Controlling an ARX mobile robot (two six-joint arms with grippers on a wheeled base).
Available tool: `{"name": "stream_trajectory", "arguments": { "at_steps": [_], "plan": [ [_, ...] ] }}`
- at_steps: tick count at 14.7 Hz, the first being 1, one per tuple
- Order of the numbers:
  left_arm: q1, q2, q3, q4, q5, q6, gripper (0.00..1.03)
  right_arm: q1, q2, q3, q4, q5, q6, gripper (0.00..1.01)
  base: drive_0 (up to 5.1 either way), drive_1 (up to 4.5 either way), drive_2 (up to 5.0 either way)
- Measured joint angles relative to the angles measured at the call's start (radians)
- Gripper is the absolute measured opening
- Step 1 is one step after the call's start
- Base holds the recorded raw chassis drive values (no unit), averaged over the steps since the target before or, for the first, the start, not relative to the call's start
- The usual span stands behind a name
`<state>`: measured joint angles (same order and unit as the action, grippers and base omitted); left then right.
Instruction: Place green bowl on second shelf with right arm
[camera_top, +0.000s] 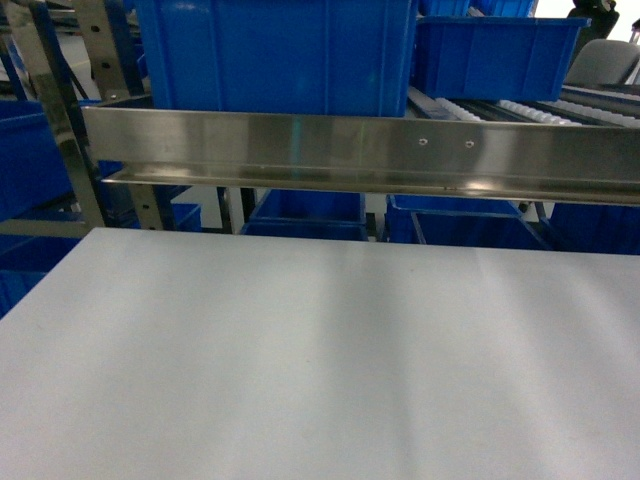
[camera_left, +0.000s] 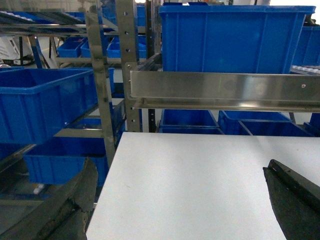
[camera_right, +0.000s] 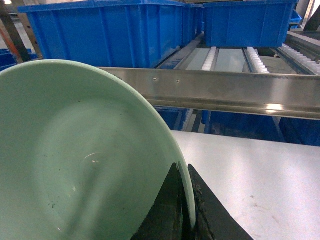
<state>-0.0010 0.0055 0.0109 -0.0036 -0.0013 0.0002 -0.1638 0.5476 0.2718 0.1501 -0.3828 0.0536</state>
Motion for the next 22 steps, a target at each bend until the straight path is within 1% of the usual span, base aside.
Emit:
{"name": "stream_trajectory", "arguments": {
  "at_steps": [22],
  "plan": [
    [0.000,0.000,0.000,0.000,0.000,0.000,0.98,0.000,0.000,0.000,0.001,0.000,0.000,0.02,-5.0,2.41,2.4]
  ]
}}
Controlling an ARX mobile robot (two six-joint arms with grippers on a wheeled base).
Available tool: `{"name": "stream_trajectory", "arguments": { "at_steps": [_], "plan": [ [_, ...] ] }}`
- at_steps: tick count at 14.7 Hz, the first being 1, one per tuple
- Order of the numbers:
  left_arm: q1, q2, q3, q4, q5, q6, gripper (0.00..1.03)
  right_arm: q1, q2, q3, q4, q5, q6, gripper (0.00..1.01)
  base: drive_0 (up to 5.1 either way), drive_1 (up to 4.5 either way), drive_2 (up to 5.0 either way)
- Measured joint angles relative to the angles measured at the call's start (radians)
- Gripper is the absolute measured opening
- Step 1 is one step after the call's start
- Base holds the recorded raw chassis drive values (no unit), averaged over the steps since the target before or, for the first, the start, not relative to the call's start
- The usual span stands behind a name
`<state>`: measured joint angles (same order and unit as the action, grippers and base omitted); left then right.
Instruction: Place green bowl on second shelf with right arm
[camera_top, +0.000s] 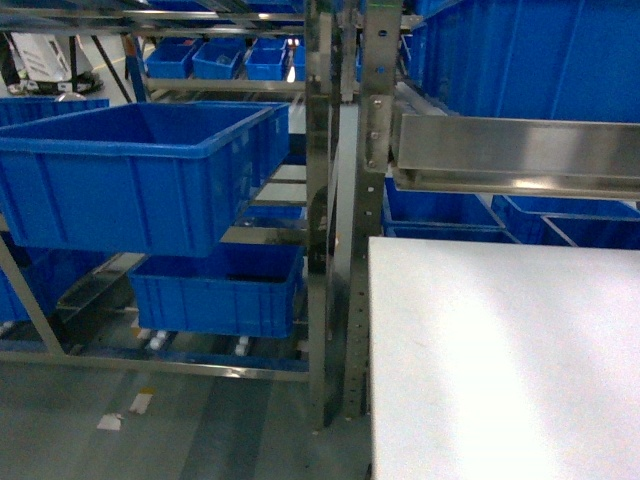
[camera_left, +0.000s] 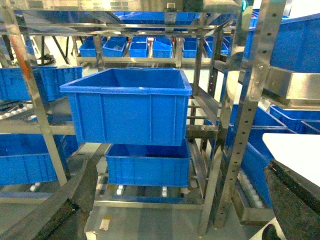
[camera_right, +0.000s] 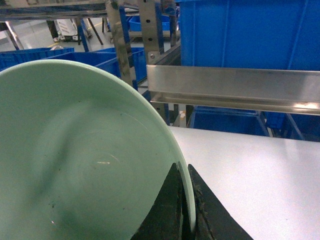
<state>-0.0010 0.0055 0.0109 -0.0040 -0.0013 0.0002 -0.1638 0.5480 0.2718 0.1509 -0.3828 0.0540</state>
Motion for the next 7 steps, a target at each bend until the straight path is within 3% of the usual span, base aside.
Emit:
{"name": "stream_trajectory", "arguments": {
  "at_steps": [7],
  "plan": [
    [0.000,0.000,0.000,-0.001,0.000,0.000,0.98,0.000,0.000,0.000,0.000,0.000,0.001,0.02,-5.0,2.44,2.4]
  ]
}}
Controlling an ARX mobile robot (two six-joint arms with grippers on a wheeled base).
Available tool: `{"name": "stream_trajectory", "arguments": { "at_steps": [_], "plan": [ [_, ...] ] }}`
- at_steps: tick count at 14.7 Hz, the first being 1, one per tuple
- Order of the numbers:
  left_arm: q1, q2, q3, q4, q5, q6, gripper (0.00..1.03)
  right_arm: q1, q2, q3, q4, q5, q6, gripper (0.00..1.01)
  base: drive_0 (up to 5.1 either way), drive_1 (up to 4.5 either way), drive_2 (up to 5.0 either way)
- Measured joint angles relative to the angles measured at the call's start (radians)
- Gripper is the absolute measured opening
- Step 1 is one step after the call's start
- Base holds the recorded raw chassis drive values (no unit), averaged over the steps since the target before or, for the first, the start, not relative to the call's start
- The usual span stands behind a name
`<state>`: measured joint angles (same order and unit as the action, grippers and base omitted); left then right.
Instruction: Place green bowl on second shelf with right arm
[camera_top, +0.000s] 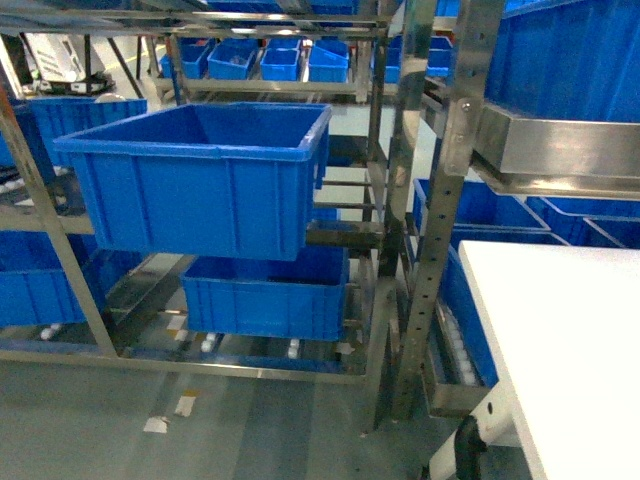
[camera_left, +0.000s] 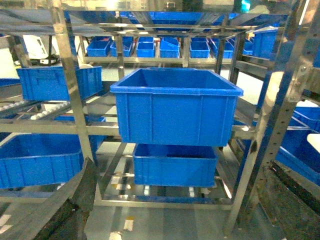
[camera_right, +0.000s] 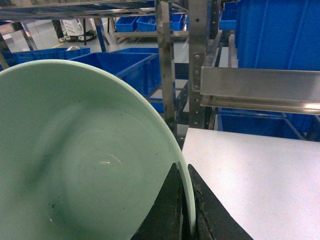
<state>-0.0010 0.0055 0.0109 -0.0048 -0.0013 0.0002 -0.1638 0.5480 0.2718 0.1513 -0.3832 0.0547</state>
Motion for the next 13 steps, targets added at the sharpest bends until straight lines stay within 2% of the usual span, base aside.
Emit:
{"name": "stream_trajectory", "arguments": {
  "at_steps": [13],
  "plan": [
    [0.000,0.000,0.000,-0.001,0.000,0.000,0.98,0.000,0.000,0.000,0.000,-0.003,0.001,0.02,-5.0,2.44,2.4]
  ]
}}
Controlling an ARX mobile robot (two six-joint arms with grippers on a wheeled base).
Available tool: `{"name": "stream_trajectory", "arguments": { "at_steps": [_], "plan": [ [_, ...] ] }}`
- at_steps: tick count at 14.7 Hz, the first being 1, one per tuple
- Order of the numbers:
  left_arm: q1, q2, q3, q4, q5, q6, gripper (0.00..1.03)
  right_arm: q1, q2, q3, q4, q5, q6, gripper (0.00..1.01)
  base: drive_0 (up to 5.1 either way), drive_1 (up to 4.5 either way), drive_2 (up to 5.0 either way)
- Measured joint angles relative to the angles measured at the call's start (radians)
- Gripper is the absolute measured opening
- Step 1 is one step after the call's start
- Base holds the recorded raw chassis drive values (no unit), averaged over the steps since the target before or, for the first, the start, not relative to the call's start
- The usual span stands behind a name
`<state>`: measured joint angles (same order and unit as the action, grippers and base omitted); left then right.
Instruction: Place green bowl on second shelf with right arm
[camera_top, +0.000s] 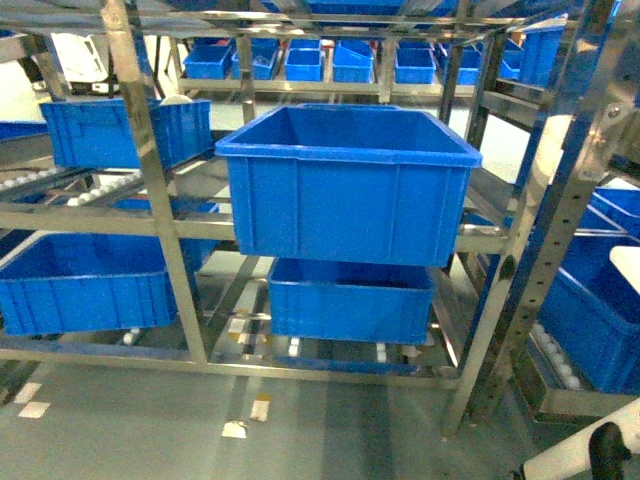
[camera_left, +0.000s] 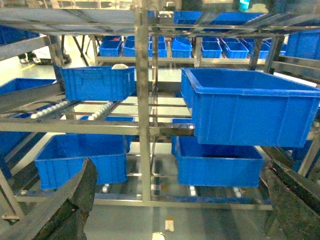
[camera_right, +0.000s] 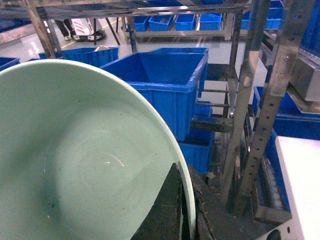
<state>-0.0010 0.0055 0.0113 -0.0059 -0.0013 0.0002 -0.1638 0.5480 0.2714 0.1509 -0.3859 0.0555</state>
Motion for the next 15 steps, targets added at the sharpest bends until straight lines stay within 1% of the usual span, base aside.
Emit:
{"name": "stream_trajectory", "arguments": {
  "at_steps": [6,9,12,15],
  "plan": [
    [0.000,0.000,0.000,0.002,0.000,0.000,0.98,0.000,0.000,0.000,0.000,0.000,0.000,0.02,-4.9,2.46,2.5],
    [0.000,0.000,0.000,-0.002,-0.006,0.000,0.98,0.001,0.000,0.000,0.003,-0.008,0.000,0.02,0.0,0.00,0.0],
    [0.000,0.000,0.000,0.002,-0.002,0.000,0.98,0.000,0.002,0.000,-0.002,0.001,0.000,0.02,0.0,0.00,0.0],
    [0.000,0.000,0.000,0.001,-0.001,0.000,0.98,0.000,-0.003,0.000,-0.001,0.000,0.000,0.02,0.0,3.91,-4.0]
  ]
}}
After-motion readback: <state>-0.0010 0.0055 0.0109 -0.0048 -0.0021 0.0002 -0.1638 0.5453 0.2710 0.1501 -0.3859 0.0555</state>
